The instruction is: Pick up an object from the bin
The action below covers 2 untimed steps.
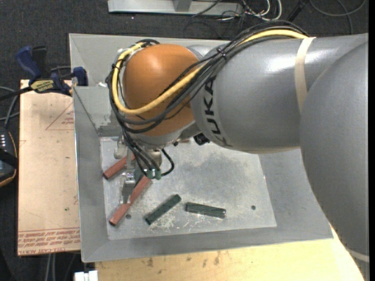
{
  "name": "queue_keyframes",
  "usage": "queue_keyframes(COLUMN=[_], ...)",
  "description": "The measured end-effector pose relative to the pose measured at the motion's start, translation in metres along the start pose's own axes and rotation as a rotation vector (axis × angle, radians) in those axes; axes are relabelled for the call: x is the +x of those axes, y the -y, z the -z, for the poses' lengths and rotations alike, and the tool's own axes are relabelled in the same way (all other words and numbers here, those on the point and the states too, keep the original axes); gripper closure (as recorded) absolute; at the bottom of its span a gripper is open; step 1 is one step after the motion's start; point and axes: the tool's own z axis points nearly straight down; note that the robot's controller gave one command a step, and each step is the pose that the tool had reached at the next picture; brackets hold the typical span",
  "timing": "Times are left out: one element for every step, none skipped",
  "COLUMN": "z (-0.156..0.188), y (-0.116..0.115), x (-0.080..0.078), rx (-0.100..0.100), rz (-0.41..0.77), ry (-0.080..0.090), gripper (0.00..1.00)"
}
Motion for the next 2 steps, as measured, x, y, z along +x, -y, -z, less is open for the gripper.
queue_keyframes(z=[0.005,-0.046], y=[0.001,0.012], x=[-0.002,0.0], rx=[-0.002,-0.003], rz=[-0.005,0.052], ry=[0.008,0.013], gripper=[0.0,0.0])
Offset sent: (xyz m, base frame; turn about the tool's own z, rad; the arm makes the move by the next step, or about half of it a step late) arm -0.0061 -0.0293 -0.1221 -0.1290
